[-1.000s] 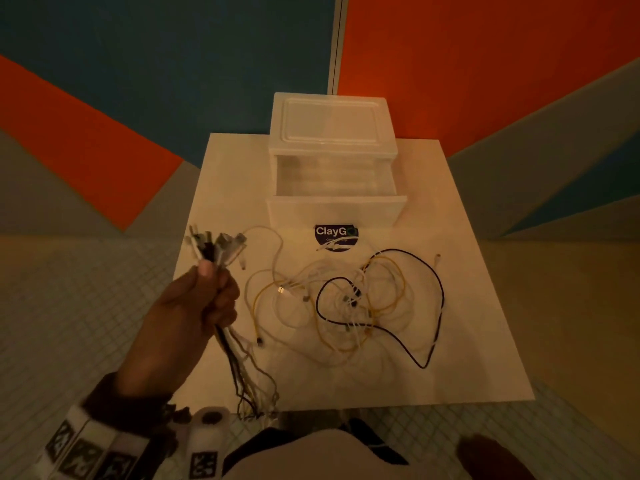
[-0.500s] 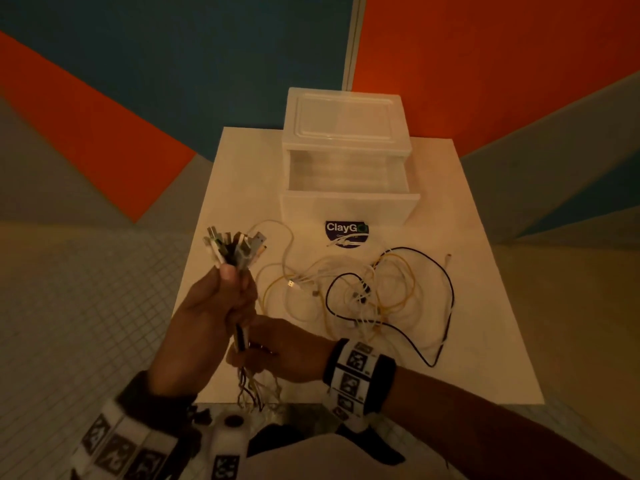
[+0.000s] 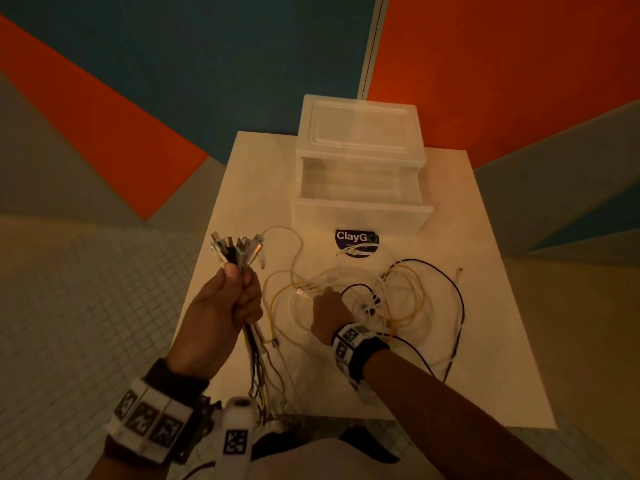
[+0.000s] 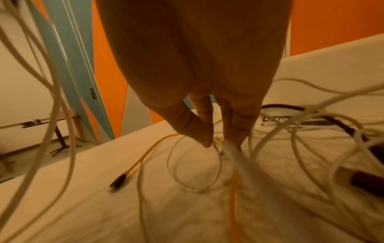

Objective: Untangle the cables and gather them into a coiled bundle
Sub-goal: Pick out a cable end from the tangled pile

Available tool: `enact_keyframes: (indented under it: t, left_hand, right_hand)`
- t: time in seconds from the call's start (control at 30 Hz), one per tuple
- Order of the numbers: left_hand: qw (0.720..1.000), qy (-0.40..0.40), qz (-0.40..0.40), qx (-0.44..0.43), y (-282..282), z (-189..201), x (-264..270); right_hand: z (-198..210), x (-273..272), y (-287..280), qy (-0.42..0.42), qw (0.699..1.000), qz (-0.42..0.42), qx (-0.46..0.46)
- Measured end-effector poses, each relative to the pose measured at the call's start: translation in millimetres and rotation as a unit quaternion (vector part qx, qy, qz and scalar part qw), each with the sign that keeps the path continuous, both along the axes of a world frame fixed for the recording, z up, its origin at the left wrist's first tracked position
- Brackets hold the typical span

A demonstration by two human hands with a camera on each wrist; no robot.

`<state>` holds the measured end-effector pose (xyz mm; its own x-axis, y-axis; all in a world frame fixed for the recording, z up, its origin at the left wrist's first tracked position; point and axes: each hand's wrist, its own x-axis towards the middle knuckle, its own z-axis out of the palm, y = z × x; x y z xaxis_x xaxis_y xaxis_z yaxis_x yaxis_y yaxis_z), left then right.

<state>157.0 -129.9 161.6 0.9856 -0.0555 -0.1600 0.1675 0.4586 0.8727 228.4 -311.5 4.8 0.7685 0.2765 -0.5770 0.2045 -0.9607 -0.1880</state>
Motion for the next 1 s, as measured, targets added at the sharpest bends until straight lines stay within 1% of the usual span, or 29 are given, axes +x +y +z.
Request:
enact_keyframes:
  t: [0.07, 0.13, 0.2, 0.23, 0.27, 0.3, 0.33, 0.37, 0.4, 0.43, 0.47, 0.5, 0.53, 0.57, 0.63, 0.73, 0.83, 1.0]
  left_hand:
    - [1.0, 0.008, -0.002, -0.023, 0, -7, 4]
    - [0.999, 0.014, 0.003, -0.029, 0, -11, 8]
    - [0.999, 0.022, 0.017, -0.02, -1, -13, 12]
    - [0.999, 0.026, 0.025, -0.014, -2, -12, 14]
    - [0.999, 0.031, 0.031, -0.009, -4, -11, 16]
    - [0.999, 0.034, 0.035, -0.005, -5, -11, 18]
    - [0.999, 0.036, 0.04, -0.001, -7, -11, 20]
    - [0.998, 0.038, 0.044, 0.005, -8, -10, 21]
    - [0.998, 0.039, 0.049, 0.014, -11, -9, 23]
    - [0.997, 0.04, 0.054, 0.024, -13, -9, 24]
    - [0.997, 0.041, 0.059, 0.037, -16, -9, 26]
    - [0.996, 0.043, 0.066, 0.05, -20, -9, 26]
    - [0.995, 0.044, 0.072, 0.061, -24, -9, 27]
    - [0.994, 0.043, 0.076, 0.07, -28, -9, 27]
    - [0.993, 0.04, 0.077, 0.08, -36, -6, 26]
    - [0.993, 0.037, 0.082, 0.082, -40, -3, 24]
    - [0.992, 0.017, 0.075, 0.096, -41, -3, 21]
    - [0.994, 0.017, 0.077, 0.076, -43, -2, 18]
  right_hand:
    - [-3, 3, 2, 0.012, 1.0, -0.008, -0.003]
    - [-3, 5, 1, -0.011, 0.999, -0.037, 0.035]
    - [4, 6, -1, -0.026, 0.986, -0.106, 0.126]
    - [10, 6, -2, -0.03, 0.97, -0.15, 0.188]
    - [20, 5, -3, -0.034, 0.944, -0.206, 0.257]
    - [33, 4, -3, -0.036, 0.903, -0.268, 0.333]
    - [49, 4, -2, -0.036, 0.853, -0.321, 0.41]
    - [67, 2, -1, -0.039, 0.8, -0.355, 0.482]
    - [88, 0, 1, -0.039, 0.752, -0.369, 0.545]
    - [107, -2, 3, -0.042, 0.713, -0.366, 0.597]
    - [125, -5, 5, -0.049, 0.688, -0.352, 0.633]
    - [142, -9, 8, -0.059, 0.677, -0.334, 0.654]
    - [156, -12, 11, -0.069, 0.675, -0.32, 0.661]
    - [165, -15, 15, -0.081, 0.682, -0.308, 0.659]
    - [172, -20, 23, -0.108, 0.708, -0.286, 0.637]
    - [168, -21, 31, -0.142, 0.74, -0.264, 0.602]
    - [166, -22, 31, -0.163, 0.76, -0.247, 0.579]
    - [168, -33, 28, -0.2, 0.802, -0.172, 0.537]
